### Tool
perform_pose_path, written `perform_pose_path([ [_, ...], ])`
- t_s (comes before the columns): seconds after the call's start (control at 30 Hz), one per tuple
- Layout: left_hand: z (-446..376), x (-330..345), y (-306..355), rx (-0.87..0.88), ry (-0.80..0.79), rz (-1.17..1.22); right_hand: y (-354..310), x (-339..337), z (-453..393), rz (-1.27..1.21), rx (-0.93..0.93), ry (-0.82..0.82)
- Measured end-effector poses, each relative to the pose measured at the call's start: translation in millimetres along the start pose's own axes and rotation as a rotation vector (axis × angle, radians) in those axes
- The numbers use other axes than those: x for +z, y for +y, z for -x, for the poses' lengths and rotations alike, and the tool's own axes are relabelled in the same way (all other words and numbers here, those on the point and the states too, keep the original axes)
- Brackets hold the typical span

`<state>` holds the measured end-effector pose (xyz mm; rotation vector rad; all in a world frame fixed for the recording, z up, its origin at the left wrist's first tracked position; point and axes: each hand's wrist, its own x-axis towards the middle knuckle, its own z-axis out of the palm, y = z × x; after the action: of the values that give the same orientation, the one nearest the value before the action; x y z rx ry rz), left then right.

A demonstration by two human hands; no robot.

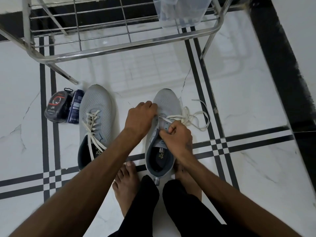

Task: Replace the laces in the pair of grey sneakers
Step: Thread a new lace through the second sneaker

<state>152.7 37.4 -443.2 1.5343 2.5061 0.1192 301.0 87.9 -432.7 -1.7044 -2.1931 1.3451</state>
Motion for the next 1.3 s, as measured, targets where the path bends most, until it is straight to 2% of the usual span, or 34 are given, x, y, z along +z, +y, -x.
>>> perform_pose_path([
  [0.07,0.8,-6.7,-6.8,-0.09,0.039,0.116,-4.3,5.0,-1.6,-0.021,0.038,0.007],
  [0.17,6.7,-24.1,-31.2,-0.384,0.233,0.38,-3.6,6.4,-1.5,-0.054,0.051,0.015],
  [0.23,15.4,-41.7,-55.6,-0.564,0.367,0.449,-2.2,5.6,-0.1,-0.056,0.039,0.007],
  [0.33,32.1,-65.4,-96.5,-0.766,0.487,0.424,-0.9,5.5,0.4,-0.03,0.012,-0.016],
  [0.43,43.8,-80.0,-119.9,-0.909,0.487,0.296,0.6,7.9,1.3,-0.006,-0.025,-0.039],
  [0.47,42.9,-81.4,-118.2,-0.901,0.47,0.214,1.1,8.4,2.0,-0.002,-0.036,-0.033],
  [0.5,39.6,-81.9,-109.8,-0.817,0.456,0.144,0.9,8.8,2.3,0.004,-0.047,-0.025],
  [0.57,27.8,-74.6,-76.8,-0.475,0.384,0.123,0.5,9.8,2.5,0.008,-0.061,-0.017],
  [0.63,16.4,-55.6,-34.4,-0.145,0.168,0.15,-0.4,10.3,3.2,0.012,-0.066,-0.011],
  [0.7,11.2,-34.3,-1.6,-0.012,-0.076,0.119,-1.3,9.4,3.2,0.027,-0.068,-0.007],
  [0.77,9.2,-21.0,6.7,-0.037,-0.15,0.087,-2.3,8.6,3.2,0.033,-0.067,-0.012],
  [0.87,10.5,-19.9,-4.6,-0.025,-0.108,0.067,-1.8,9.1,3.0,0.033,-0.046,-0.012],
  [0.93,15.4,-27.1,-19.0,-0.074,-0.048,0.168,-1.8,10.6,4.4,0.04,-0.055,-0.02],
  [1.07,26.6,-52.7,-68.0,-0.491,0.23,0.292,0.2,11.6,5.3,0.02,-0.055,-0.025],
  [1.17,36.5,-66.1,-102.0,-0.644,0.269,0.156,-0.9,11.7,5.4,0.019,-0.05,-0.022],
  [1.23,40.8,-66.1,-99.7,-0.626,0.232,0.016,-1.3,12.2,5.9,0.019,-0.043,-0.02],
  [1.3,38.4,-61.6,-79.9,-0.448,0.233,0.011,-1.2,12.7,5.8,0.018,-0.051,-0.015],
])
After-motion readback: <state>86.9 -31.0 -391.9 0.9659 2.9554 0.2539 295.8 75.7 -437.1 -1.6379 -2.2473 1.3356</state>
